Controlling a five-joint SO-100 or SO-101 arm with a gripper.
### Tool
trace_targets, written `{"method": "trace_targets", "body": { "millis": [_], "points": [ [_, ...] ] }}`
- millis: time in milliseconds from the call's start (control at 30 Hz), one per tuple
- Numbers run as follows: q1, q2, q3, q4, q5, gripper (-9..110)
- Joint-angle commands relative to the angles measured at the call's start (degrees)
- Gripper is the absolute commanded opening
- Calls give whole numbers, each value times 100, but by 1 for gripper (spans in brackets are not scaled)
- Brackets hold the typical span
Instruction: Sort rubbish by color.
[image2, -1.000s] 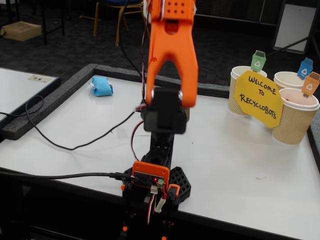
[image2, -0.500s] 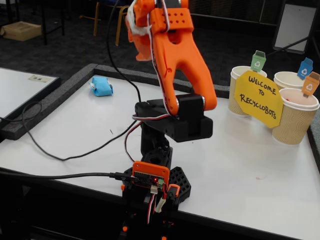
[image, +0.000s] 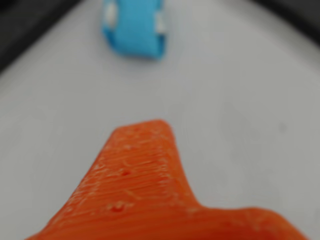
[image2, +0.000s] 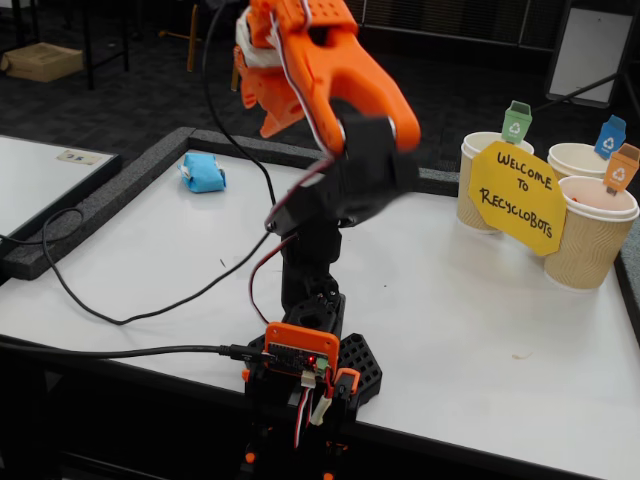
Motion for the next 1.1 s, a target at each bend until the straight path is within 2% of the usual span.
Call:
{"method": "trace_targets", "body": {
  "millis": [0,367,533,600,833,1067],
  "points": [
    [-185,-1107,-1459,-132,-448,13],
    [-185,-3999,-3375,53,-2162,13],
    [-237,-5291,-4843,404,-3129,13],
    [-272,-5722,-5484,413,-3182,13],
    [-422,-6680,-6926,431,-3999,13],
    [-431,-7225,-7242,237,-4720,15]
  ]
}}
